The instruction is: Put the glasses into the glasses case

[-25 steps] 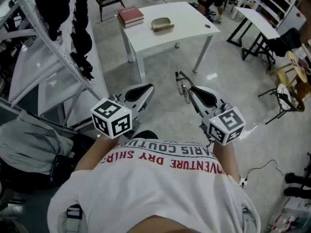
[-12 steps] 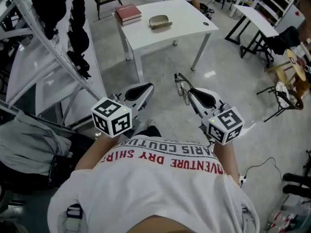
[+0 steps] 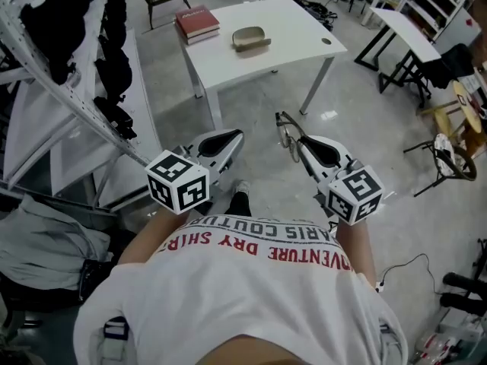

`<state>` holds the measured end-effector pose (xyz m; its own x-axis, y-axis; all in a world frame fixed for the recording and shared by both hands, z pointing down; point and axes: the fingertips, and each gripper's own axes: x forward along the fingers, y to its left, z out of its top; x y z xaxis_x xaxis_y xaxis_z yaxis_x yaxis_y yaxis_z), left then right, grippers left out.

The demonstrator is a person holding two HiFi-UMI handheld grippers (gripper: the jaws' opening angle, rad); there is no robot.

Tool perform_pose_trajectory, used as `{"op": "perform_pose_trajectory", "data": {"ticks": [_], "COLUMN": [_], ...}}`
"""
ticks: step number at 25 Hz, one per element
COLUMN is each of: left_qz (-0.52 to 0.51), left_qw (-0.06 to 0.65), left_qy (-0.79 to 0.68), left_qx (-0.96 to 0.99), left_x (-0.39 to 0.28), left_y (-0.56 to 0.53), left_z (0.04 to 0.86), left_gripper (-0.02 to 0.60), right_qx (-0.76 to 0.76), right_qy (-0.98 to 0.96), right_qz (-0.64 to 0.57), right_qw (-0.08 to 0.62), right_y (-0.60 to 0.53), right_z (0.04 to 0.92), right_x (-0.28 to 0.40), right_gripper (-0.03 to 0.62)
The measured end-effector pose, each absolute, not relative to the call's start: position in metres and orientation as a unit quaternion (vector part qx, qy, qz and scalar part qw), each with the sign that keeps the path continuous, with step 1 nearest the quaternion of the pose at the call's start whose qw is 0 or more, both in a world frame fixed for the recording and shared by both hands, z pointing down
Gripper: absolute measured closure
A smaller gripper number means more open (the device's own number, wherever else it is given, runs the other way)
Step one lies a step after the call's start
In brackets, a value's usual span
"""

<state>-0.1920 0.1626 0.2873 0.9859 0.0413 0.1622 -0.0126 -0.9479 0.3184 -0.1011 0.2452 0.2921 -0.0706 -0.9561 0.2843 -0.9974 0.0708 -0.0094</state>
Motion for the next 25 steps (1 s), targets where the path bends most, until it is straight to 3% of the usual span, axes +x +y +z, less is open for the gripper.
{"op": "perform_pose_trajectory", "data": {"ticks": [25], "left_qz": [0.124], "left_qw": [0.228], "left_qy": [0.004], "left_qx": [0.966], "left_x": [-0.001], "left_y": [-0.091], "left_z": [0.34], "left_gripper": [0.552], "right_qx": [0.662], "right_qy": [-0.716], "right_qz": [0.171], "right_qw": [0.144], "right_y": [-0.002], "right_z": [0.342], "right_x": [0.086], "right_gripper": [0.551]}}
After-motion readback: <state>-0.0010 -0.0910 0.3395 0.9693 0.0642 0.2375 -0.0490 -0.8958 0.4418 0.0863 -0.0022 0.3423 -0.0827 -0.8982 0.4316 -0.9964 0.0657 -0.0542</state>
